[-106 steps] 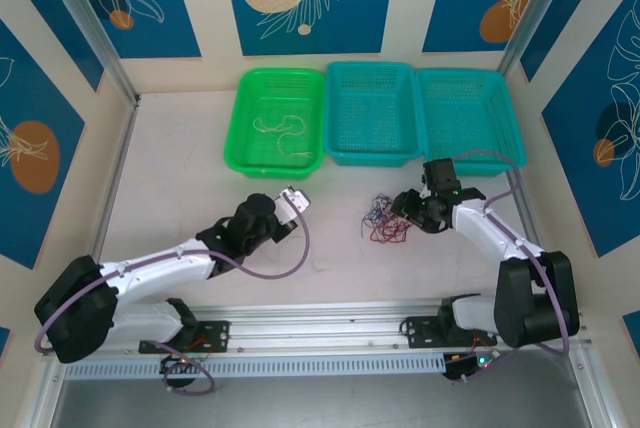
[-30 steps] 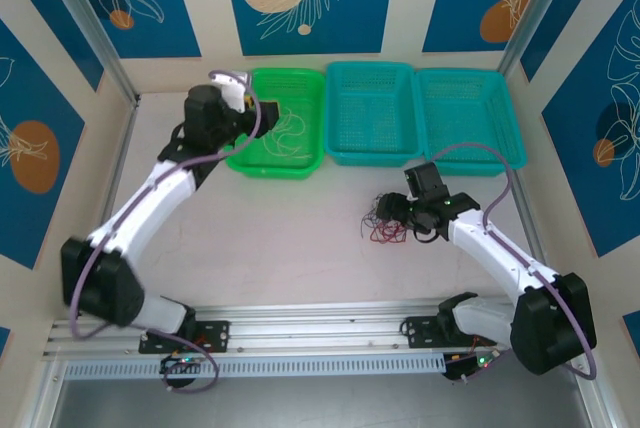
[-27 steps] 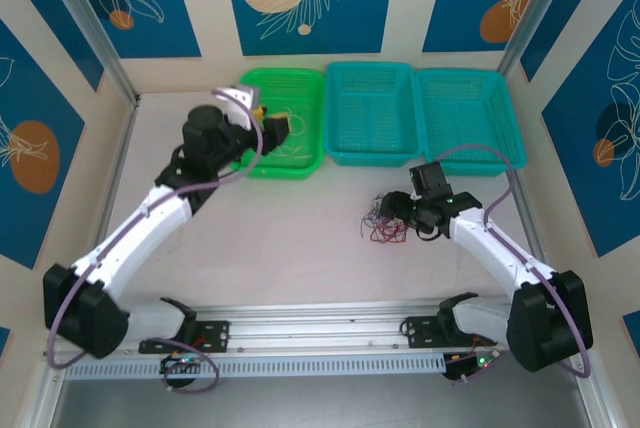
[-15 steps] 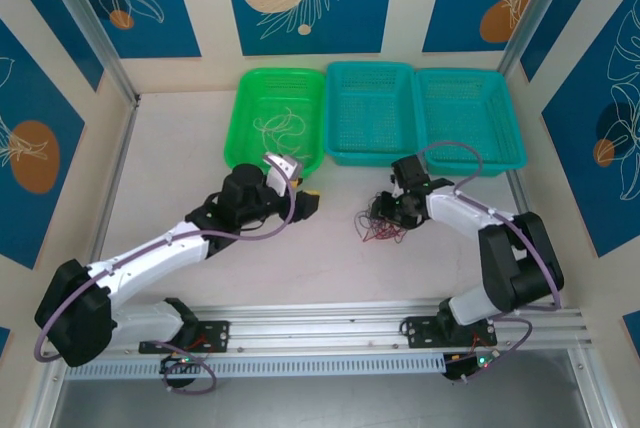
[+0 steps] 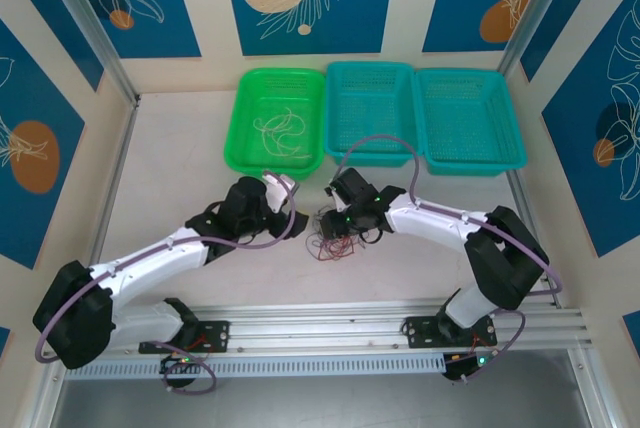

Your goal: Untangle the cables

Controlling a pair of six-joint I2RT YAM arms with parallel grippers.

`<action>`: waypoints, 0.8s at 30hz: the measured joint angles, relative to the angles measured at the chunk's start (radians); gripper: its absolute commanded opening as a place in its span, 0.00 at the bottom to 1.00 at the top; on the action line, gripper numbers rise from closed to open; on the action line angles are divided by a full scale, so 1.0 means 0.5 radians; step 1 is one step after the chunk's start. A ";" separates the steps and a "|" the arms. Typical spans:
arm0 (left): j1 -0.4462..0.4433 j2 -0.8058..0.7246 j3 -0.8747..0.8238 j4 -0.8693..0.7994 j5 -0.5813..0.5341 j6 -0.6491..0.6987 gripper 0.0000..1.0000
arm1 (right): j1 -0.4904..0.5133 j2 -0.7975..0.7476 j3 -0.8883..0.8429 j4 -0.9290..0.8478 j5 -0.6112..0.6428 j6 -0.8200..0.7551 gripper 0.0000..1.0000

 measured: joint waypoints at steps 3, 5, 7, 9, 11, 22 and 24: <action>0.000 0.017 -0.008 -0.021 0.073 -0.005 0.69 | -0.023 -0.076 0.024 -0.019 0.036 -0.024 0.45; 0.000 0.049 -0.008 -0.014 0.134 -0.006 0.69 | -0.055 -0.142 0.032 -0.037 0.050 -0.037 0.45; 0.000 0.094 -0.008 0.006 0.182 -0.006 0.69 | -0.074 -0.201 0.032 -0.045 0.057 -0.037 0.45; 0.002 0.154 -0.007 0.025 0.212 -0.005 0.67 | -0.085 -0.255 0.031 -0.052 0.063 -0.037 0.45; 0.012 0.243 -0.001 0.048 0.242 -0.006 0.65 | -0.085 -0.302 0.025 -0.050 0.063 -0.030 0.45; 0.079 0.822 0.200 0.329 0.520 -0.105 0.32 | -0.085 -0.333 -0.040 -0.105 0.076 0.040 0.44; 0.097 0.879 0.205 0.378 0.546 -0.143 0.20 | -0.085 -0.333 -0.040 -0.105 0.079 0.040 0.44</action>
